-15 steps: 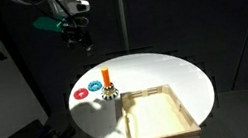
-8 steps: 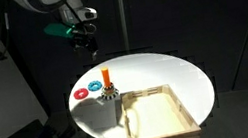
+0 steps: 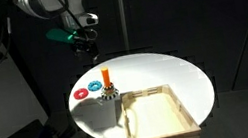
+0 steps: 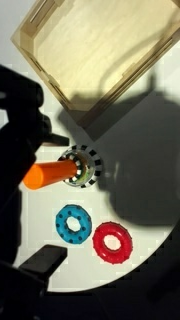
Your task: Move the black and white item to the wooden tray
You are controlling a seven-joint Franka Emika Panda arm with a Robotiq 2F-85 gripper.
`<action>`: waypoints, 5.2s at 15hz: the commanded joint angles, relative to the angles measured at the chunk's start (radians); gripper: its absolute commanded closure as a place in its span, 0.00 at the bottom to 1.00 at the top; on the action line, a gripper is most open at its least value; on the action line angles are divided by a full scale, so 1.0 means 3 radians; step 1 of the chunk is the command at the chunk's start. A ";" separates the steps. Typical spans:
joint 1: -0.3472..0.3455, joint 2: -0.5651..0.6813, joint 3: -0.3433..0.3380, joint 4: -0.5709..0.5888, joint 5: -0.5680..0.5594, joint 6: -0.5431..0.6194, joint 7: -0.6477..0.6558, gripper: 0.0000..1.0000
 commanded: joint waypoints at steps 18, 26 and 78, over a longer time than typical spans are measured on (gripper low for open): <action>-0.0091 0.1475 0.0259 0.0255 0.0169 0.1337 -0.0063 0.00; -0.0125 0.1870 0.0280 0.0585 -0.0062 0.1345 -0.0033 0.00; -0.0365 0.2246 0.0341 0.0496 -0.0532 0.2341 0.0085 0.00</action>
